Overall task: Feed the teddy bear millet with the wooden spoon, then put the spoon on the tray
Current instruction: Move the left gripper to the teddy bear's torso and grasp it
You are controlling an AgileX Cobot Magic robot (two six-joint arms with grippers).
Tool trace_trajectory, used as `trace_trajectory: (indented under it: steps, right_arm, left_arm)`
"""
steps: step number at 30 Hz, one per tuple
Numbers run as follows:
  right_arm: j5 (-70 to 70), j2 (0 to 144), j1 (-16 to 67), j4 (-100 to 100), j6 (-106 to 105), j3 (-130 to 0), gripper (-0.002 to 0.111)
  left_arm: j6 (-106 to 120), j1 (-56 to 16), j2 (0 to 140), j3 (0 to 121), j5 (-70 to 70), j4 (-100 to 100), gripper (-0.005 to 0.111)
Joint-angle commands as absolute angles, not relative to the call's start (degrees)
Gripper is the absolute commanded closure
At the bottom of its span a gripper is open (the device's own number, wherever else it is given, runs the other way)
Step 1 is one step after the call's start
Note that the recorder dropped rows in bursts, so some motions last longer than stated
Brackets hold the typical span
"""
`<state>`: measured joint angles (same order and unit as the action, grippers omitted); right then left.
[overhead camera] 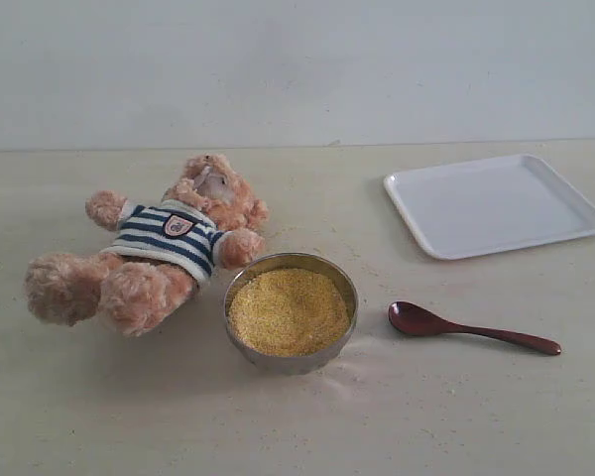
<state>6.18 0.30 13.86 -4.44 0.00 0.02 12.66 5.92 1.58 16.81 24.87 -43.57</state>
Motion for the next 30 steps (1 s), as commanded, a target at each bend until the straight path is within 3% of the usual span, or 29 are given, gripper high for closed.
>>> trace_trajectory:
  steps: [1, 19, 30]
  right_arm:
    - [5.8, 0.0, 13.69, -4.37, 0.0, 0.0, 0.108]
    - [5.8, 0.0, 13.69, -4.37, 0.0, 0.0, 0.108]
    - [5.8, 0.0, 13.69, -4.37, 0.0, 0.0, 0.108]
  left_arm:
    - [22.03, 5.47, 11.71, 20.34, 30.95, -49.11, 0.038]
    - [43.92, 5.47, 75.78, 50.67, 43.9, -49.5, 0.038]
    - [55.94, 5.47, 93.82, 58.61, 48.0, -55.73, 0.036]
